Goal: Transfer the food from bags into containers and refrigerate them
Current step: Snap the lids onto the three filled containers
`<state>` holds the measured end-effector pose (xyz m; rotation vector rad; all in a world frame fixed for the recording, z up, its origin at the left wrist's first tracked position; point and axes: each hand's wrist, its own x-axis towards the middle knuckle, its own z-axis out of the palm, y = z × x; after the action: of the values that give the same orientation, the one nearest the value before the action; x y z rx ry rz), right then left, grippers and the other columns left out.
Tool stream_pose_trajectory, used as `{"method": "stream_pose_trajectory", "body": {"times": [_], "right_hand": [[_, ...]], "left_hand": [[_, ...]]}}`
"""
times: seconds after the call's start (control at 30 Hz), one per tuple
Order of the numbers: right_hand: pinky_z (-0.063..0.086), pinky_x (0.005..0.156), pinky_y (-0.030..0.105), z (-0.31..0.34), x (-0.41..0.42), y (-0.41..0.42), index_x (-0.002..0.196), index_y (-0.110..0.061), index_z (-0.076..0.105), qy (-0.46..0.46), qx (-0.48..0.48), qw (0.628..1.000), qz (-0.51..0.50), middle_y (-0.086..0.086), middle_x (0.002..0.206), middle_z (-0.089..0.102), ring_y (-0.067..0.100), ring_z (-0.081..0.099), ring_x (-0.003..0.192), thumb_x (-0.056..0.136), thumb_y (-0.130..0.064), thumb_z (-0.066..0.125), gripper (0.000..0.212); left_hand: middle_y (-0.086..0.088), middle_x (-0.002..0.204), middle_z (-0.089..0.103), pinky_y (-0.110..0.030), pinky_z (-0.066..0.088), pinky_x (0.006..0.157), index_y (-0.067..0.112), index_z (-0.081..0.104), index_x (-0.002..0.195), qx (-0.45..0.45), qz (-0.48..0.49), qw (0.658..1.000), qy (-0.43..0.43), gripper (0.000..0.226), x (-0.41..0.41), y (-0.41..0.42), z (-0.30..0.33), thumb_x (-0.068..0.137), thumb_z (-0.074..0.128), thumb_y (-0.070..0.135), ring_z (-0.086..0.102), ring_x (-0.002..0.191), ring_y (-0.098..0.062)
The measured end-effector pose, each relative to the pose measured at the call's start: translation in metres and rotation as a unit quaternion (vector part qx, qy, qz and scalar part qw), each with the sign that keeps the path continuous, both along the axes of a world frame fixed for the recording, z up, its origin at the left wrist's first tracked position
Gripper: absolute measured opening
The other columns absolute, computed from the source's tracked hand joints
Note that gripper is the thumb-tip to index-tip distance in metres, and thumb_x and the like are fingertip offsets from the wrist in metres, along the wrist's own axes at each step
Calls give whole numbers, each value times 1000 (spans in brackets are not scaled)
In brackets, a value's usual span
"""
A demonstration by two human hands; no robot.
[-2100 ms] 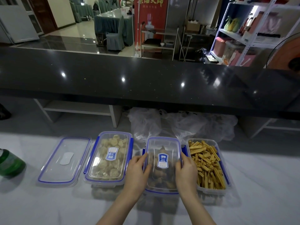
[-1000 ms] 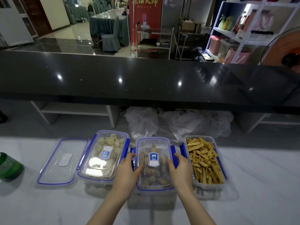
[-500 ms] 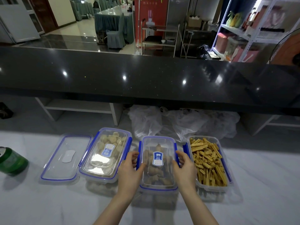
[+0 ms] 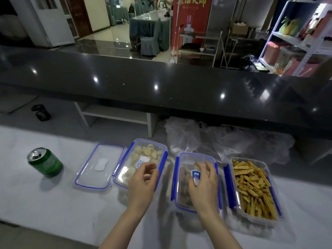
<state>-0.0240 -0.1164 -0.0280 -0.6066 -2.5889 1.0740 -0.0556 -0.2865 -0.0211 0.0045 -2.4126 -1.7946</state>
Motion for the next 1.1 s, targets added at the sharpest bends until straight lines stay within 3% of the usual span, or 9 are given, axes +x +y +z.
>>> {"method": "stream_pose_trajectory", "body": {"times": [0.1, 0.23, 0.43, 0.63, 0.7, 0.83, 0.9, 1.0, 1.1], "right_hand": [[34, 105, 25, 4, -19, -43, 130, -25, 52, 17, -12, 995, 93, -6, 142, 39, 13, 39, 131, 89, -19, 61, 42], [34, 94, 14, 8, -46, -107, 122, -20, 59, 1, -37, 969, 243, -12, 127, 49, 12, 49, 120, 86, -10, 58, 37], [24, 113, 23, 4, -75, -179, 140, -22, 46, -55, 86, 926, 363, -5, 151, 33, 14, 32, 138, 91, -22, 54, 49], [20, 111, 20, -7, -86, -192, 138, -20, 48, -69, 164, 909, 378, -5, 144, 42, 14, 33, 135, 91, -26, 53, 47], [20, 110, 18, -7, -86, -193, 137, -20, 50, -71, 145, 914, 373, -6, 143, 44, 12, 33, 135, 91, -28, 55, 46], [28, 107, 21, 0, -92, -194, 135, -18, 50, -65, 36, 941, 330, -4, 140, 48, 14, 40, 132, 92, -26, 59, 45], [27, 109, 22, 6, -95, -196, 140, -18, 44, -61, 5, 948, 314, -5, 146, 42, 11, 35, 137, 93, -28, 58, 50], [26, 110, 24, 15, -98, -194, 147, -22, 33, -60, -41, 951, 301, -6, 153, 33, 11, 29, 141, 95, -34, 55, 58], [33, 113, 36, 24, -103, -186, 149, -29, 25, -62, -167, 948, 263, -7, 152, 33, 15, 35, 139, 94, -41, 54, 63]], "left_hand": [[9, 90, 69, -10, 49, 66, 20, 68, 95, -8, 103, 994, 27, 7, -5, -52, -2, 91, 65, 15, 64, 80, -5], [3, 104, 71, -33, 51, 87, 18, 70, 105, -106, 170, 979, -33, 17, -16, -123, -31, 89, 63, 13, 64, 97, -17], [-10, 111, 69, -41, 52, 85, 16, 72, 97, -394, 26, 916, -66, 50, -42, -178, -80, 54, 90, 33, 65, 101, -34], [10, 100, 66, -45, 42, 94, 26, 66, 92, -425, -19, 905, -21, 15, -45, -181, -75, 79, 70, 34, 62, 101, -17], [10, 100, 68, -40, 44, 90, 24, 64, 98, -371, 3, 928, 8, 13, -46, -183, -73, 86, 65, 30, 64, 97, -16], [6, 101, 69, -33, 51, 82, 21, 61, 105, -101, 129, 987, 0, 11, -53, -177, -38, 94, 59, 23, 67, 94, -14], [7, 97, 69, -31, 50, 79, 23, 57, 96, 14, 193, 981, -3, 3, -58, -175, -14, 97, 56, 22, 68, 93, -18], [2, 108, 72, -42, 56, 85, 22, 55, 96, 222, 193, 955, -20, 10, -57, -171, 12, 101, 47, 24, 70, 101, -19], [-3, 109, 73, -39, 57, 81, 11, 53, 100, 290, 164, 943, -12, 15, -43, -158, 32, 104, 40, 17, 72, 98, -20]]}}
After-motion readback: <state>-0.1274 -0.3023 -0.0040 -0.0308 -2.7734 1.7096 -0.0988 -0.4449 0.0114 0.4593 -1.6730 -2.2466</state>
